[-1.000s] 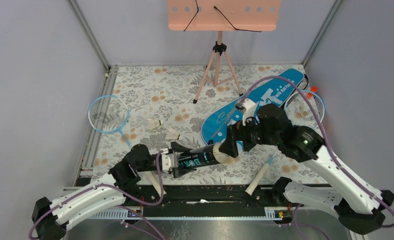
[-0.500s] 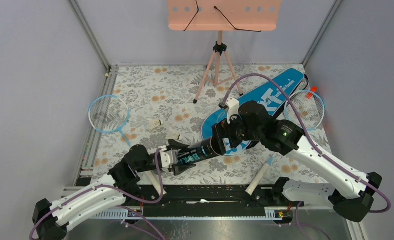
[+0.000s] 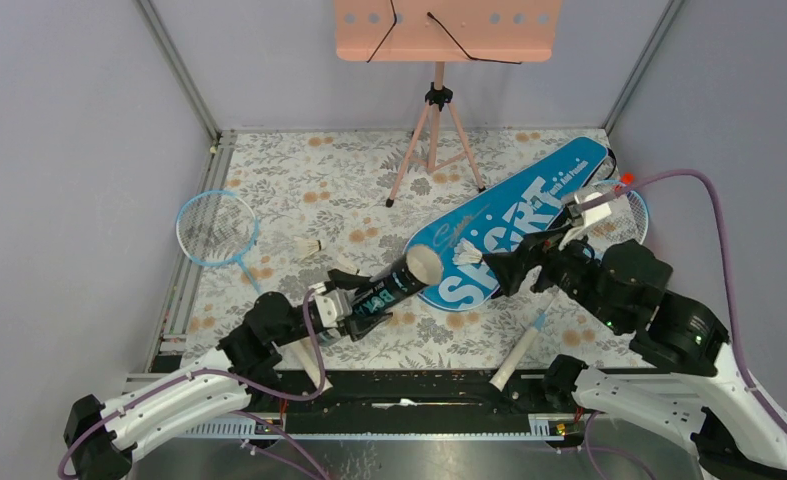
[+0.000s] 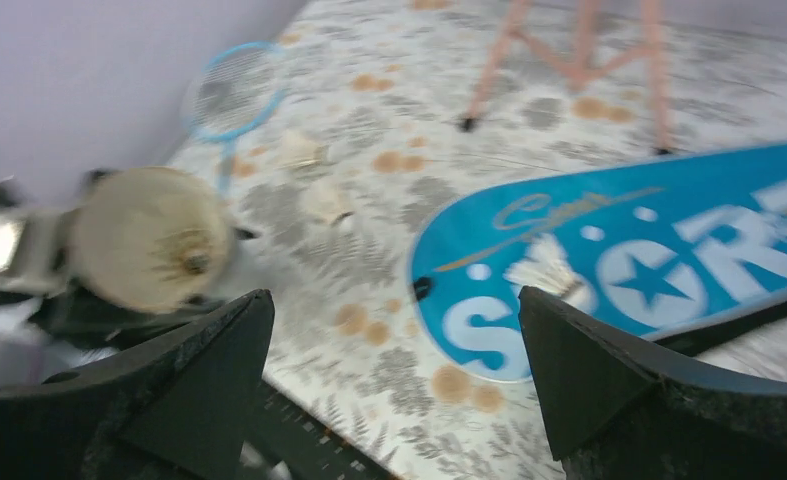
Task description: Pack up the badminton gear
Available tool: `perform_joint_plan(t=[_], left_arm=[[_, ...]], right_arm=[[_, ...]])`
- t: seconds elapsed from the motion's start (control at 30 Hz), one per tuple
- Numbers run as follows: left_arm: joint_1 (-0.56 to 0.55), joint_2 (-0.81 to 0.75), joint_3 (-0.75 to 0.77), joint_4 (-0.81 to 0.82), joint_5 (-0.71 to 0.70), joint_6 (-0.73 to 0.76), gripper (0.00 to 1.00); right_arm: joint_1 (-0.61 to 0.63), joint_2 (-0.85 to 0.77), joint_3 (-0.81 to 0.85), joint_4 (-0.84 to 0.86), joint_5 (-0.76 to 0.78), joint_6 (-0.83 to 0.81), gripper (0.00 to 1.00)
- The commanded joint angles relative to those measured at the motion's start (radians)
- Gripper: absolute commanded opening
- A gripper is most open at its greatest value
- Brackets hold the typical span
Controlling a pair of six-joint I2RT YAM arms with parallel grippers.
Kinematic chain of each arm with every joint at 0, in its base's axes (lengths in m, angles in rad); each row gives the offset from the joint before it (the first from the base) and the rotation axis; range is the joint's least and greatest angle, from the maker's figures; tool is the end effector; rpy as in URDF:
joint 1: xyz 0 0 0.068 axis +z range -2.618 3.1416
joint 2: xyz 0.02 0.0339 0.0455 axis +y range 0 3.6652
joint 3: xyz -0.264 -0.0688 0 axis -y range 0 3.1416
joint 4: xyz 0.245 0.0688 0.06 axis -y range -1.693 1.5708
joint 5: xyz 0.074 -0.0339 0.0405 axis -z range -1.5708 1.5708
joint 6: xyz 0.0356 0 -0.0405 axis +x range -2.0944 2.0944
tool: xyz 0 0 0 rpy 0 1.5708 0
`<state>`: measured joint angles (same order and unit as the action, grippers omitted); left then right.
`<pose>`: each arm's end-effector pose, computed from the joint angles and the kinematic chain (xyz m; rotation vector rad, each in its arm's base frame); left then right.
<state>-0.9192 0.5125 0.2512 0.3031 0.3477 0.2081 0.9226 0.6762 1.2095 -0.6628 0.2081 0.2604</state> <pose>0.0810 -0.1262 0.2421 1.0781 1.1695 -0.8255 0.0677 0.0773 0.4409 -0.4149 1.6982 0.7016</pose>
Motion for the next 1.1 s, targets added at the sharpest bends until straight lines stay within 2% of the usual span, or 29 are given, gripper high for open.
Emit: perform_joint_plan(t=[0.0, 0.07, 0.13, 0.27, 0.43, 0.5, 0.77, 0.87, 1.07], left_arm=[[-0.003, -0.024, 0.003, 0.168, -0.212, -0.091, 0.02], [-0.004, -0.047, 0.006, 0.177, -0.326, -0.131, 0.03], [-0.004, -0.075, 0.008, 0.173, -0.461, -0.161, 0.03], [-0.003, -0.139, -0.013, 0.173, -0.571, -0.186, 0.03], [-0.004, -0.202, -0.026, 0.155, -0.603, -0.181, 0.06], [-0.004, -0.215, -0.026, 0.142, -0.597, -0.177, 0.06], [-0.003, -0.219, -0.039, 0.162, -0.601, -0.178, 0.04], [-0.003, -0.213, -0.041, 0.17, -0.594, -0.179, 0.04], [-0.004, -0.184, -0.037, 0.18, -0.592, -0.181, 0.04]], right_arm=[[-0.002, 0.093, -0.073, -0.063, 0.445, 0.09, 1.0], [-0.023, 0.183, -0.067, -0.103, 0.474, 0.135, 1.0], [-0.076, 0.292, -0.058, -0.11, 0.416, 0.16, 1.0], [-0.183, 0.585, 0.009, -0.103, 0.296, 0.174, 0.99], [-0.211, 0.92, 0.181, -0.179, 0.348, 0.165, 0.96], [-0.222, 1.021, 0.238, -0.211, 0.369, 0.176, 0.92], [-0.235, 1.283, 0.341, -0.293, 0.438, 0.196, 0.74], [-0.235, 1.322, 0.344, -0.297, 0.465, 0.205, 0.64], [-0.235, 1.316, 0.332, -0.298, 0.479, 0.199, 0.12]])
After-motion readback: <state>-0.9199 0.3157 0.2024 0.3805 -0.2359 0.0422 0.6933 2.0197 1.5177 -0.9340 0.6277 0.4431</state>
